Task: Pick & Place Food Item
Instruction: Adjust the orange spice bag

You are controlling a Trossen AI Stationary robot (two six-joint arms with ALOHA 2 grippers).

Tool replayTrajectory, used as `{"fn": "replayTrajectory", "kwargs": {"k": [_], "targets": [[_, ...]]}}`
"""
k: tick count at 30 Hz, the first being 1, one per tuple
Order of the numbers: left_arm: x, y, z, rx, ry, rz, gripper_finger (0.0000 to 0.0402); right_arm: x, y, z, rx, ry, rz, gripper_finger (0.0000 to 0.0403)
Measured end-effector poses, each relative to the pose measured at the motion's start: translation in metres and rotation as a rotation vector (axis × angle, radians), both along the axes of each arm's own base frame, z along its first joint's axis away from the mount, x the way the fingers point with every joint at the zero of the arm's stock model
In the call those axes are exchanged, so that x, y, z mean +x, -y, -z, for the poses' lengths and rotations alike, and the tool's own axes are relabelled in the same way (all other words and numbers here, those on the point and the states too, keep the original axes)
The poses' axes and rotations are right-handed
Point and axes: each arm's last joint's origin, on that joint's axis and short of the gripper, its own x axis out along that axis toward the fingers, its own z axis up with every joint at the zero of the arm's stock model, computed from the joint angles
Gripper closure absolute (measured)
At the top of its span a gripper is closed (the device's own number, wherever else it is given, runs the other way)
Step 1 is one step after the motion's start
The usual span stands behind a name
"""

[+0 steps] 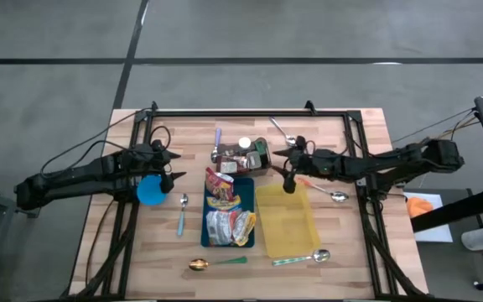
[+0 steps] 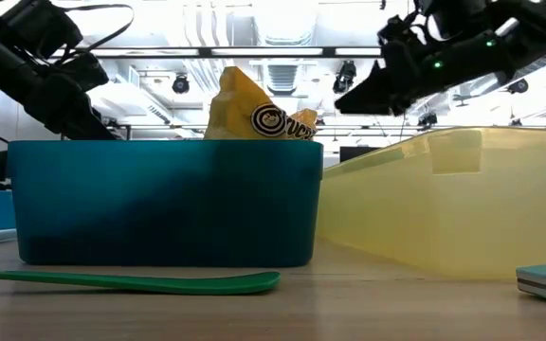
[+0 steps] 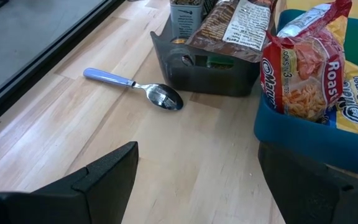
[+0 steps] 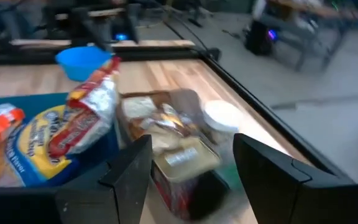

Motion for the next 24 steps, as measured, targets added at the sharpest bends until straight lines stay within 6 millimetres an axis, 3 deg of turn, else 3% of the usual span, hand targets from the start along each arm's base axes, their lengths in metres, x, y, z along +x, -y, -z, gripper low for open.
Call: {"fn": "replayTrajectory", "kwargs": {"k": [11, 19, 24], "targets": [[0.000, 0.000, 0.000, 0.000, 0.000, 0.000, 0.0066, 0.069, -0.004, 0.022, -0.345, -0.195, -0.239, 0.0179], [0.000, 0.000, 0.000, 0.000, 0.000, 0.000, 0.0066, 0.092, -0.013, 0.021, -0.440, -0.231, -0.292, 0.0179], [0.000, 0.000, 0.000, 0.000, 0.000, -0.001, 0.0066, 0.108, -0.010, 0.021, -0.469, -0.375, -0.260, 0.0179]]}}
